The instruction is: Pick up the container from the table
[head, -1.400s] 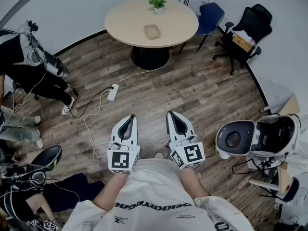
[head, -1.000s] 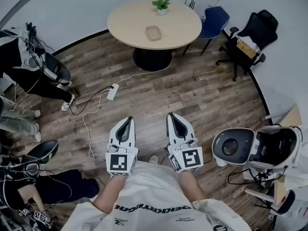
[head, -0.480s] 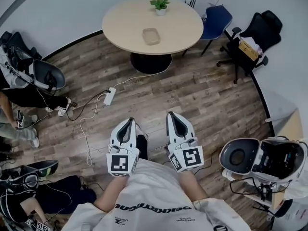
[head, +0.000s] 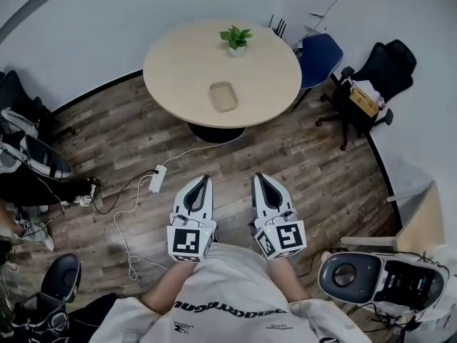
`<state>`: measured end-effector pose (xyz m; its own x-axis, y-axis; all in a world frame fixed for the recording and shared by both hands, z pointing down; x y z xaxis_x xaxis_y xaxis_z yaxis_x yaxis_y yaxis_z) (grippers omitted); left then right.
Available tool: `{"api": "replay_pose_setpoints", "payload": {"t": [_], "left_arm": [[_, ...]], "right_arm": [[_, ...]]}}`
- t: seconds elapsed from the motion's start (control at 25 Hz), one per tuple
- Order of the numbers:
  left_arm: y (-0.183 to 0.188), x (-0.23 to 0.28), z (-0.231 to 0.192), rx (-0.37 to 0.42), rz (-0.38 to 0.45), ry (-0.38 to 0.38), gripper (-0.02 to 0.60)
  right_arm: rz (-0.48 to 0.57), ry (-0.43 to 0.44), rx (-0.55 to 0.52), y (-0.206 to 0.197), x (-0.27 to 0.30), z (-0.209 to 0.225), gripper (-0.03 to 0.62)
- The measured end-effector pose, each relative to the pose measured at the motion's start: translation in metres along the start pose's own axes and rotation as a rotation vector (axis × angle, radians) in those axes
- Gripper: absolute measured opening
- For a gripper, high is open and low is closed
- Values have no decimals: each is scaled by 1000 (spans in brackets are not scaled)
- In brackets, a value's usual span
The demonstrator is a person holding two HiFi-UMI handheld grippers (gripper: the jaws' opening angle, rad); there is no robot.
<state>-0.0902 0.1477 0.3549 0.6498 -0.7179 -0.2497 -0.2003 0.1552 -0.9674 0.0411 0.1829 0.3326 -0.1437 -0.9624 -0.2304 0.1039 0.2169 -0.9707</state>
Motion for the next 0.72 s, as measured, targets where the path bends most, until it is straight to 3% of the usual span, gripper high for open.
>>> {"api": "replay_pose_setpoints", "payload": {"t": [0.4, 0.72], "left_arm": [[-27, 95, -65, 0, -33, -44, 17], [-66, 149, -82, -59, -115, 14, 17]], "right_arm": [[-31, -36, 24, -38, 106, 32, 25], [-87, -18, 49, -69, 155, 70, 25]]}}
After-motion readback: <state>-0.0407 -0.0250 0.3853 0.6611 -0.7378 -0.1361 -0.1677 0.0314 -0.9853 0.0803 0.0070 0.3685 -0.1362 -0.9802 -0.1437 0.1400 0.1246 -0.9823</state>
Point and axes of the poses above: the fingertips, and each gripper's own axes: x forward along the fingers, z to its right, y out of its top, the point moved 2 cm from there along -x, backward along the fingers, and after that the axes turned 15 degrees about z, right-handed, at the moved point
